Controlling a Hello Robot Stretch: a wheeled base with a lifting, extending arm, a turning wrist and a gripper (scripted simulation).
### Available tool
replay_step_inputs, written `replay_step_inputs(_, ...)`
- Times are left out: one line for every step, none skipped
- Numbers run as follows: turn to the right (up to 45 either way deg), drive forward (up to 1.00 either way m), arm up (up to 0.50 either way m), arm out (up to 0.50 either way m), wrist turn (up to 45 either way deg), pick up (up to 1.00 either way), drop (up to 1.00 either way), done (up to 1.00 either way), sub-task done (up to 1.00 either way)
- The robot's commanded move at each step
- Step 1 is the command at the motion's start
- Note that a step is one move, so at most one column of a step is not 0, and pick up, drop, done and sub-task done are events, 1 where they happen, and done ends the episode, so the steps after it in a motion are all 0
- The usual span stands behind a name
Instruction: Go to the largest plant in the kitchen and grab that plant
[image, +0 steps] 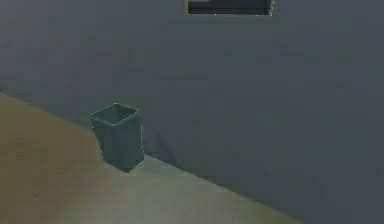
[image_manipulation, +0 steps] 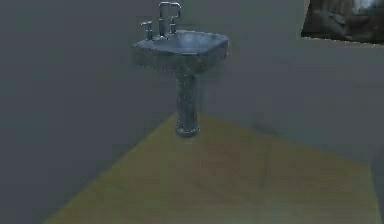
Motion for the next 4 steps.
replay_step_inputs(-45.0,0.00,0.00,0.00,0.0,0.00,0.00,0.00,0.00)
replay_step_inputs(-21.0,0.00,0.00,0.00,0.0,0.00,0.00,0.00,0.00)
replay_step_inputs(0.0,1.00,0.00,0.00,0.0,0.00,0.00,0.00,0.00)
replay_step_inputs(-3.0,0.00,0.00,0.00,0.0,0.00,0.00,0.00,0.00)
